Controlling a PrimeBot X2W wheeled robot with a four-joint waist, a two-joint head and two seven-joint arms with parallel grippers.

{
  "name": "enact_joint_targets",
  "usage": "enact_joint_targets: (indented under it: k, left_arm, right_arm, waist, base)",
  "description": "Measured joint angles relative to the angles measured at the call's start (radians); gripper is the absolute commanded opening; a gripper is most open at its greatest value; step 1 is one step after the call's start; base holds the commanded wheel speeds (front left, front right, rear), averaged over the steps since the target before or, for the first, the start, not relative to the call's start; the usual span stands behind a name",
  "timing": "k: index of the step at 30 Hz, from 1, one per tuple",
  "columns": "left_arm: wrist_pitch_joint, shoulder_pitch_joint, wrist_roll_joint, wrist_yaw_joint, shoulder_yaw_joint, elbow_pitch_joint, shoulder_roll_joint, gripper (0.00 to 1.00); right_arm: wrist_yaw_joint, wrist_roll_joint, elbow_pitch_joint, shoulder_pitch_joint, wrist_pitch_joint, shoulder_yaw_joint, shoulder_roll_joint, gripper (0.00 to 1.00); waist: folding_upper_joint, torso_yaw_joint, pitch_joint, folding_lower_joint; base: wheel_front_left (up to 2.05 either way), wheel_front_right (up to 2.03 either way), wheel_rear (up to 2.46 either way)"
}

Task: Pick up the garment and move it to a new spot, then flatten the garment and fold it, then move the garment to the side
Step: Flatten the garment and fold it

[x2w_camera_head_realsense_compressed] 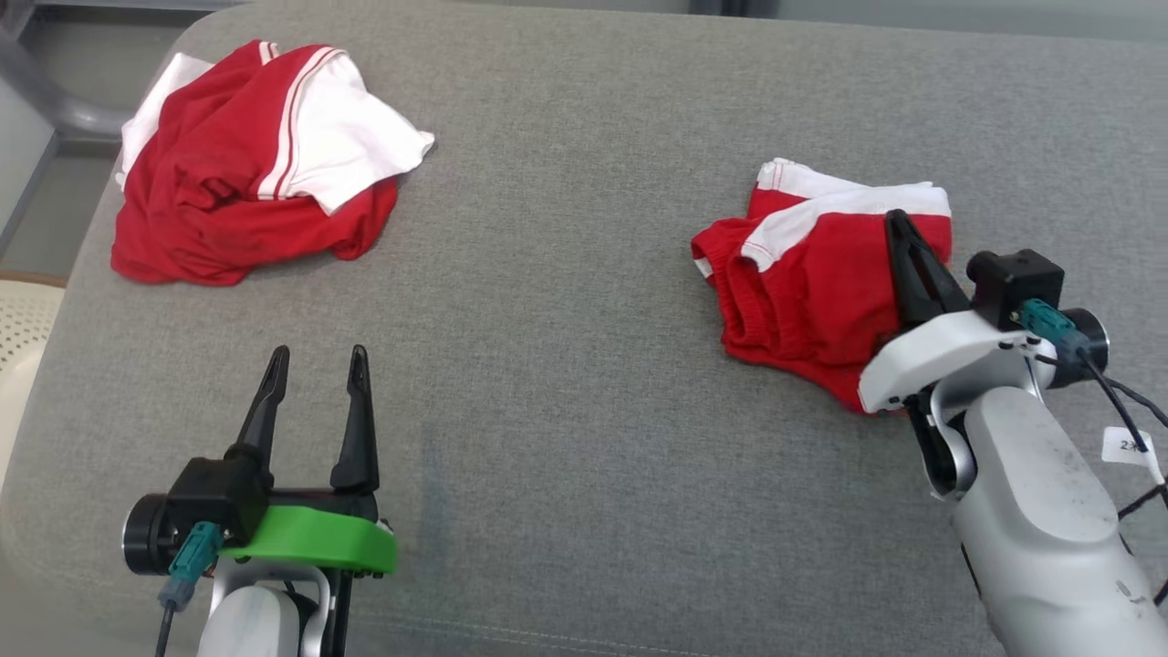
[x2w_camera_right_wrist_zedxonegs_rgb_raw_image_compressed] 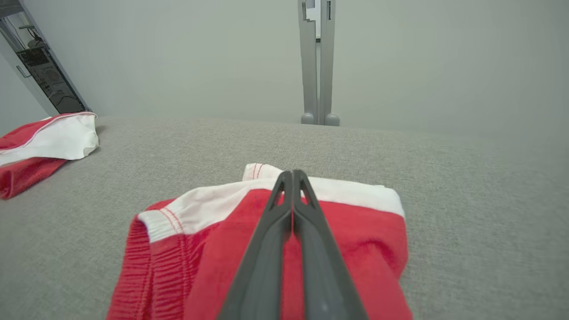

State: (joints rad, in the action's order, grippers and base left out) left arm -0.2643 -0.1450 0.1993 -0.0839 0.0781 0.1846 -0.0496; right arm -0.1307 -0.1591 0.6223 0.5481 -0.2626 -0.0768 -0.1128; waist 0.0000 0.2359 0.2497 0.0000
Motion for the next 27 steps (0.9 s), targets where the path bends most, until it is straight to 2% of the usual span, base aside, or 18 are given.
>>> enact_joint_targets:
  k: [11, 12, 13, 14, 15, 27]
  left_arm:
    - [0.0, 0.045, -0.035, -0.012, -0.081, -0.006, 0.0, 1.0]
    - [0.0, 0.049, -0.036, -0.013, -0.088, -0.006, 0.0, 1.0]
    - [0.0, 0.053, -0.039, -0.013, -0.093, -0.007, 0.0, 1.0]
    - [0.0, 0.059, -0.041, -0.014, -0.099, -0.008, 0.0, 1.0]
    - [0.0, 0.065, -0.043, -0.016, -0.104, -0.008, 0.0, 1.0]
    - [0.0, 0.124, -0.066, -0.03, -0.13, -0.01, 0.0, 1.0]
  right_arm:
    - [0.0, -0.033, -0.263, -0.229, 0.0, 0.036, -0.061, 0.0]
    - [0.0, -0.033, -0.284, -0.251, 0.0, 0.036, -0.062, 0.14]
    - [0.0, -0.033, -0.302, -0.268, 0.0, 0.037, -0.062, 0.35]
    - [0.0, -0.035, -0.322, -0.289, 0.0, 0.038, -0.061, 0.62]
    - [0.0, -0.038, -0.342, -0.311, 0.0, 0.039, -0.061, 1.0]
    - [0.0, -0.048, -0.518, -0.503, 0.0, 0.076, -0.031, 1.0]
  waist:
    - [0.0, -0.114, -0.07, 0.0]
    - [0.0, -0.124, -0.077, 0.0]
    - [0.0001, -0.132, -0.083, 0.0]
    - [0.0, -0.141, -0.091, 0.0]
    - [0.0, -0.149, -0.099, 0.0]
    - [0.0, -0.204, -0.19, 0.0]
  base:
    - [0.0, 0.0, 0.0]
    - [0.0, 0.0, 0.0]
    - [0.0, 0.0, 0.0]
    - [0.0, 0.0, 0.0]
    - [0.0, 0.0, 0.0]
    - [0.0, 0.0, 0.0]
